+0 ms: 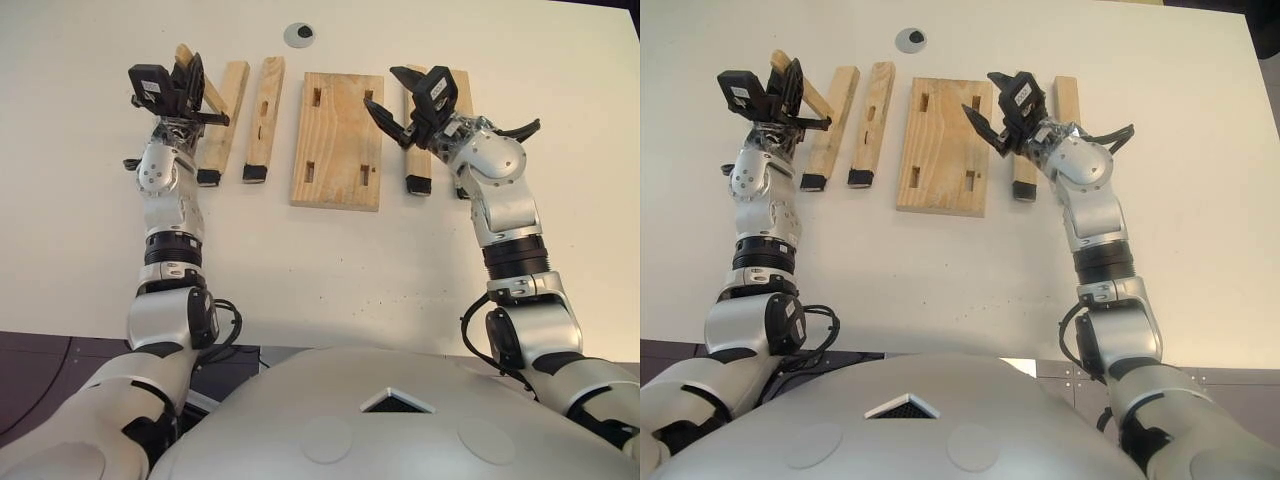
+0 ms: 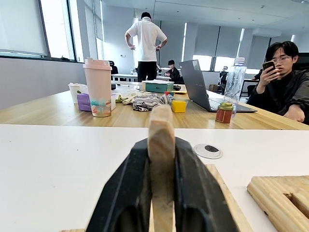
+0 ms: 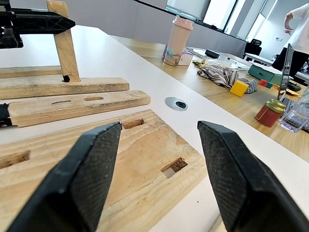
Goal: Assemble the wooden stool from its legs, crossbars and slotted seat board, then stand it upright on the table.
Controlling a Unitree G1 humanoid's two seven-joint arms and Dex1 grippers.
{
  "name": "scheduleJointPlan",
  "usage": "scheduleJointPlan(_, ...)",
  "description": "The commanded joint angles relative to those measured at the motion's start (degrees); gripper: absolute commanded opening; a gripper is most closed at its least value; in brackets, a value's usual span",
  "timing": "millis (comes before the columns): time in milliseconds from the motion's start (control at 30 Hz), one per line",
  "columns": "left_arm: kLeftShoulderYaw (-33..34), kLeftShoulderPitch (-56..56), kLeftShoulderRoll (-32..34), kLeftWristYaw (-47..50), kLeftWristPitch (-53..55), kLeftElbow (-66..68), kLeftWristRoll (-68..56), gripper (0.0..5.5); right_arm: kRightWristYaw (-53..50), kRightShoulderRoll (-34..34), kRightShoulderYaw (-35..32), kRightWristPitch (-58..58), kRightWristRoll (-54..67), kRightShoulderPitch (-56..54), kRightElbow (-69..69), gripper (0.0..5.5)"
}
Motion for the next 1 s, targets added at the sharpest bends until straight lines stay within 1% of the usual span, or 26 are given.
scheduleJointPlan(33, -1.28, 7.29, 1.15, 1.17, 8.26, -11.35, 1.08, 1.16, -0.63, -0.92, -0.05, -0.03, -0.68, 0.81, -1.35, 2.9)
scheduleJointPlan(100, -1.4, 10.46, 3.53, 1.81, 16.64, -22.74, 1.04, 1.53, -1.08, -0.91, -0.33, 0.06, -0.61, 0.96, -1.78, 2.9)
scheduleJointPlan(200, -1.65, 15.69, 6.95, 2.0, 31.37, -34.86, 0.18, 2.11, -1.94, -0.99, -0.84, 0.22, -0.53, 1.54, -2.58, 2.9)
scheduleJointPlan(267, -1.62, 17.4, 8.26, 2.25, 39.48, -39.35, -0.41, 2.43, -2.25, -0.88, -0.82, 0.21, -0.64, 2.1, -2.91, 2.9)
scheduleJointPlan(333, -1.96, 17.82, 8.8, 2.25, 45.34, -42.02, -0.8, 2.81, -2.35, -0.75, -0.51, 0.29, -0.75, 2.52, -3.18, 2.9)
scheduleJointPlan(367, -2.27, 17.89, 8.98, 2.21, 47.83, -42.75, -0.93, 2.9, -2.34, -0.71, -0.35, 0.38, -0.77, 2.67, -3.38, 2.9)
scheduleJointPlan(433, -2.68, 17.94, 9.08, 2.5, 51.17, -43.42, -0.74, 3.28, -2.22, -0.72, -0.16, 0.5, -0.8, 2.68, -3.45, 2.9)
scheduleJointPlan(633, -2.75, 17.7, 8.37, 2.03, 53.37, -41.56, -0.56, 3.28, -2.0, -1.06, 0.0, 0.82, -0.96, 2.39, -3.09, 2.9)
scheduleJointPlan(767, -4.13, 17.96, 8.86, 0.92, 49.05, -39.86, 1.25, 2.68, -1.9, -1.05, 0.16, 0.79, -1.0, 2.01, -2.79, 2.9)
scheduleJointPlan(800, -4.32, 17.99, 8.9, 0.57, 47.6, -39.59, 1.56, 2.4, -1.94, -1.07, 0.16, 0.76, -1.01, 1.96, -2.75, 2.9)
scheduleJointPlan(867, -3.34, 17.52, 8.53, 1.12, 44.44, -39.08, 1.91, 2.09, -2.05, -1.12, 0.04, 0.72, -0.99, 1.66, -2.61, 2.9)
scheduleJointPlan(900, -1.79, 16.72, 7.99, 1.83, 42.56, -39.84, 1.25, 2.0, -2.13, -1.16, -0.16, 0.59, -0.89, 1.43, -2.54, 2.9)
scheduleJointPlan(1000, 2.21, 12.96, 6.43, 2.09, 40.13, -45.03, -3.51, 1.99, -2.87, -0.84, -1.41, -0.15, -0.07, 0.52, -2.65, 2.9)
